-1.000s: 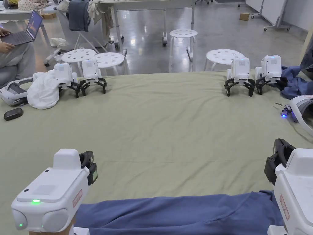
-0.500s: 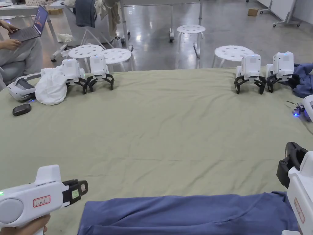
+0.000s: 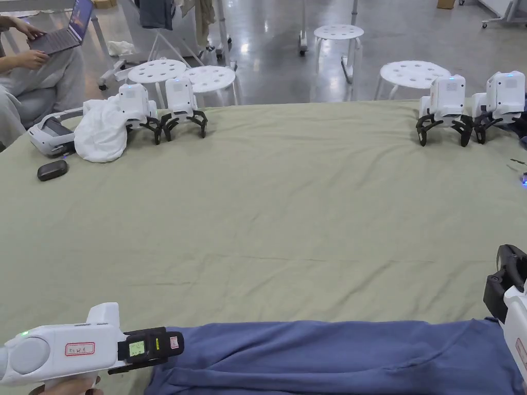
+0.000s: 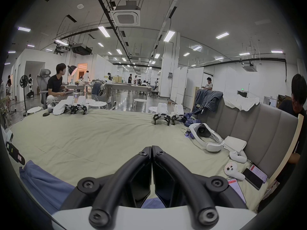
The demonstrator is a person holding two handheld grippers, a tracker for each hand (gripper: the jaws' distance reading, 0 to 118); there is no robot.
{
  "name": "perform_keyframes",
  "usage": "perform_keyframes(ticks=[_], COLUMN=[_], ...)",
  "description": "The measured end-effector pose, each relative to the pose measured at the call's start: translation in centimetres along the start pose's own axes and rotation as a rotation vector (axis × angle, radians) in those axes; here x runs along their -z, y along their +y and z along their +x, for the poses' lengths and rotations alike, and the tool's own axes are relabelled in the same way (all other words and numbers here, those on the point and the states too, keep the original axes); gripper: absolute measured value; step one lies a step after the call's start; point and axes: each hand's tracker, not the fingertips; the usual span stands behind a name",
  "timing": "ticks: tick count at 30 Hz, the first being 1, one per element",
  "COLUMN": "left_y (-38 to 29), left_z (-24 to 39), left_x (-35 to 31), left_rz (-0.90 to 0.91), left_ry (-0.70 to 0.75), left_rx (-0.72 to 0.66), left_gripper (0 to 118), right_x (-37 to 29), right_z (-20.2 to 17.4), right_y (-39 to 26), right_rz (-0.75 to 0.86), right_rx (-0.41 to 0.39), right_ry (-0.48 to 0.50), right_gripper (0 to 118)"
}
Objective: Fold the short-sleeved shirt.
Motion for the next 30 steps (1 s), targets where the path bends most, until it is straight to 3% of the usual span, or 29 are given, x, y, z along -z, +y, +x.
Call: perform_keyframes(ticks=[2, 16, 17, 19, 23, 26, 30], left_y=[0.0, 0.8, 0.9, 1.0, 1.0, 0.8, 0.6], left_z=[-0.1, -1.0, -0.9, -1.6, -1.9, -1.5, -0.1], left_x=[0.4, 2.9, 3.0, 3.3, 3.8, 4.0, 3.6], left_rz=[-0.02, -0.127, -0.135, -0.144, -0.161, -0.168, -0.16], left_ry=[0.008, -0.051, -0.058, -0.089, -0.086, -0.089, -0.013], left_rx=[0.005, 0.0, 0.004, 0.009, 0.0, 0.0, 0.079], left_gripper=[93, 88, 81, 78, 33, 20, 13], right_x=[0.0, 0.0, 0.0, 0.0, 0.0, 0.0, 0.0], right_z=[-0.1, -0.1, -0.1, 0.0, 0.2, 0.2, 0.1], right_y=[-0.1, -0.7, -0.7, -0.8, -0.9, -1.0, -1.1], right_rz=[-0.003, -0.026, -0.026, -0.027, -0.029, -0.032, -0.033], right_rx=[-0.001, -0.007, -0.008, -0.012, -0.006, -0.005, -0.008], right_ry=[0.003, -0.001, -0.001, -0.002, -0.002, -0.003, 0.001], right_gripper=[4, 4, 4, 4, 4, 4, 4])
